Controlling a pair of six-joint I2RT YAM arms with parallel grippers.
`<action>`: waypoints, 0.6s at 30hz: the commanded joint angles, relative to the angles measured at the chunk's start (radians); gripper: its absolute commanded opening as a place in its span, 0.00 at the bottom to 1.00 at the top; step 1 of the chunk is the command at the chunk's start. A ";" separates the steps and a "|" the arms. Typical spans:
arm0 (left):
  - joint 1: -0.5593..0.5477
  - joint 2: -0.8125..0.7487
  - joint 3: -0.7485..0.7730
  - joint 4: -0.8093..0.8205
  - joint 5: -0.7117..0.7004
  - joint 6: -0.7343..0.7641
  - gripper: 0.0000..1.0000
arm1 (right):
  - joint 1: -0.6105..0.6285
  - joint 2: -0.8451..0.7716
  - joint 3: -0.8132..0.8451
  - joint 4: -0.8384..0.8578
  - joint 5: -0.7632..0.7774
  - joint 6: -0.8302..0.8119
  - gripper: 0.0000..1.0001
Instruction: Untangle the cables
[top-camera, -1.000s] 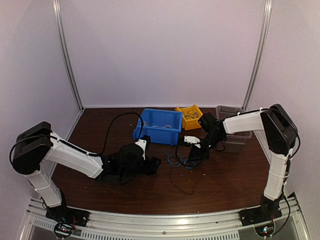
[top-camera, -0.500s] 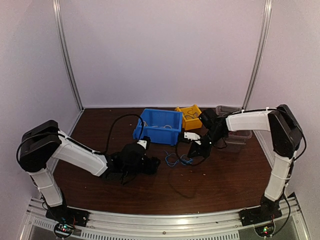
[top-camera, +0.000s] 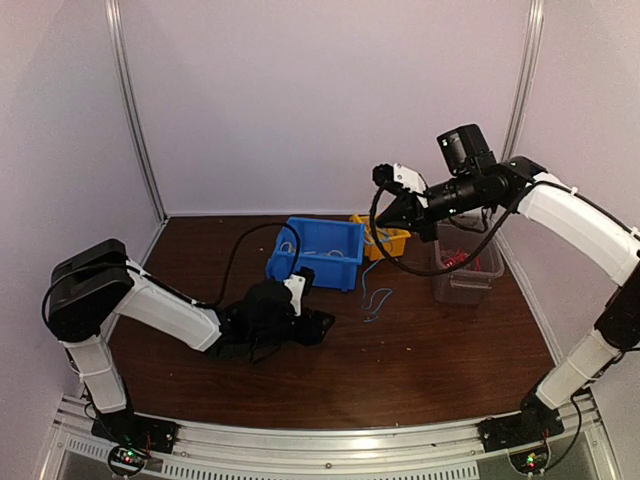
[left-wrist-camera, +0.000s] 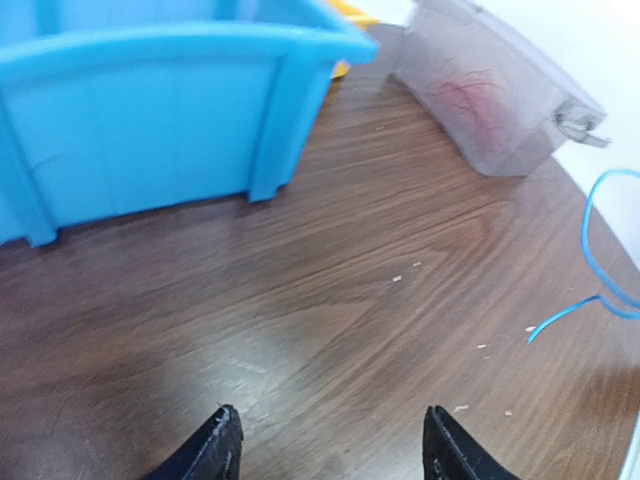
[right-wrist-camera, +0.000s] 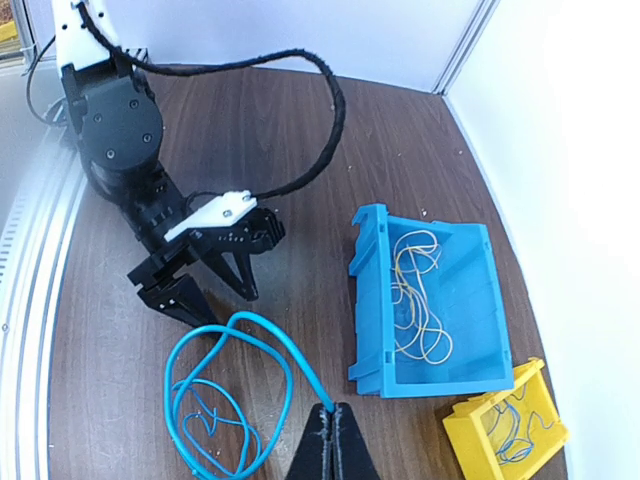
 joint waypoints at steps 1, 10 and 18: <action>-0.008 -0.035 -0.030 0.205 0.098 0.112 0.63 | 0.004 -0.006 0.085 -0.053 -0.015 0.060 0.00; -0.041 -0.017 0.002 0.330 0.121 0.240 0.65 | 0.004 -0.010 0.146 -0.025 -0.061 0.131 0.00; -0.063 0.046 0.083 0.276 -0.222 0.297 0.65 | 0.006 -0.013 0.217 -0.027 -0.145 0.206 0.00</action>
